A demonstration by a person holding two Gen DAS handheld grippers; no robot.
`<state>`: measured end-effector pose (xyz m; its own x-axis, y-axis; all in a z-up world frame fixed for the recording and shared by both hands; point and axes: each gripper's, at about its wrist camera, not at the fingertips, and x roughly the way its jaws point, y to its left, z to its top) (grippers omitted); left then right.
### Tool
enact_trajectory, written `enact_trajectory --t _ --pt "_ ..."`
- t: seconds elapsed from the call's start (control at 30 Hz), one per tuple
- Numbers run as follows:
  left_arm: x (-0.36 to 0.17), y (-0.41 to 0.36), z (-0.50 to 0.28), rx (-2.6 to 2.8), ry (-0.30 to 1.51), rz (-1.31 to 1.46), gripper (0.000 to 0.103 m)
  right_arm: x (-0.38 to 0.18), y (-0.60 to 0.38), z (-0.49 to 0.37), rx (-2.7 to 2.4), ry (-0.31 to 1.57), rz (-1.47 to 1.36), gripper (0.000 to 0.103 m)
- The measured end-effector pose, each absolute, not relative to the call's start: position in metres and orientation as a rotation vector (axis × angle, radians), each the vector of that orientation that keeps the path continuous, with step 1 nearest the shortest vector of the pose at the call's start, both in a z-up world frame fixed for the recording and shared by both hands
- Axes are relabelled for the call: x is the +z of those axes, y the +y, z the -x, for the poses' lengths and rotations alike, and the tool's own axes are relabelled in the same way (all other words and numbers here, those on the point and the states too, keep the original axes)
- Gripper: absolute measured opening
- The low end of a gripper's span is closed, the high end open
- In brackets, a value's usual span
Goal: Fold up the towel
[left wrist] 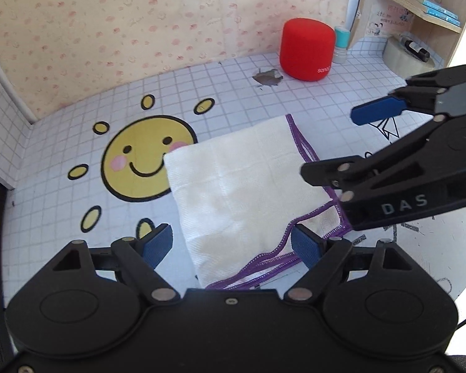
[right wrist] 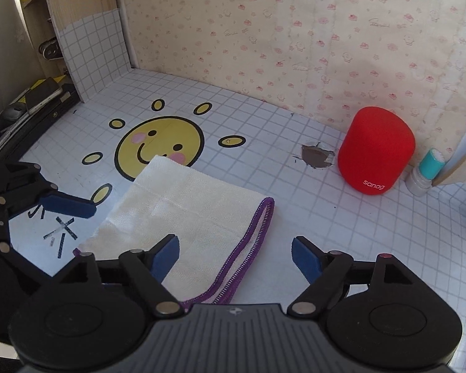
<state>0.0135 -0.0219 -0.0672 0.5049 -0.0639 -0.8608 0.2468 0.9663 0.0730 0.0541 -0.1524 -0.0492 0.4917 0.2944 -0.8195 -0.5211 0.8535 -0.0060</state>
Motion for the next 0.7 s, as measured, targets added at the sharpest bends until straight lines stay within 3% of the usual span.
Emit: enact_trajectory --t 0.47,0.7 --pt "-0.042 0.004 -0.008 -0.068 1.033 -0.091 0.085 -0.023 -0.167 -0.028 0.398 0.934 0.155 0.094" --pt "-0.038 0.007 -0.005 -0.035 1.027 -0.11 0.085 -0.027 -0.161 -0.025 0.348 0.979 0.119 0.094"
